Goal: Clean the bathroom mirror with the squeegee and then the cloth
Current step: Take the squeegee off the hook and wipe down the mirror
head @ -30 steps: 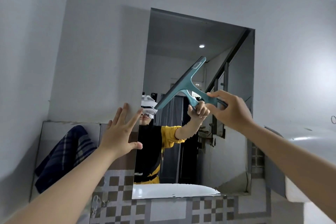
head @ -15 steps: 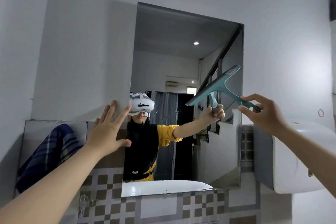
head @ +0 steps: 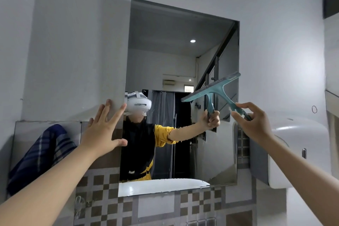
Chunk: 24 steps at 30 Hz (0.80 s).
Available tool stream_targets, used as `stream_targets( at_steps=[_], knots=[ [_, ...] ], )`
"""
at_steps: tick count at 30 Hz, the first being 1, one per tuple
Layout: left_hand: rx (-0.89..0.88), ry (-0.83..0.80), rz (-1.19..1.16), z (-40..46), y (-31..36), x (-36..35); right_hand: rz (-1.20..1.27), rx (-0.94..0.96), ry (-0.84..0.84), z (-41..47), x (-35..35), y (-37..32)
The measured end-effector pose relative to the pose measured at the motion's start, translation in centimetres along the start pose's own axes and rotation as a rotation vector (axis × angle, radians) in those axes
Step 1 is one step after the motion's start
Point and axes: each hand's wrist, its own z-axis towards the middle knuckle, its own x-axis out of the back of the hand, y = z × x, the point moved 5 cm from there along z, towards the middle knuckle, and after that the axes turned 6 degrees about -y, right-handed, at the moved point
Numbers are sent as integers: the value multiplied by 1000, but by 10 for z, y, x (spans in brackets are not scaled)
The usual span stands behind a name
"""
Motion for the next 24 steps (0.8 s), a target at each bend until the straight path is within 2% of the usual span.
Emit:
stream_targets(
  at_steps=[9, 15, 21, 24],
  knots=[
    [-4, 21, 7, -1, 0, -1, 171, -170, 87, -28, -32, -6],
    [4, 38, 25, 0, 2, 1, 368, -312, 142, -40, -52, -38],
    [16, 48, 59, -1, 2, 0, 678, -519, 163, -53, -98, -74],
    [10, 61, 79, -6, 4, 0, 707, -557, 224, -54, -119, -87]
  ],
)
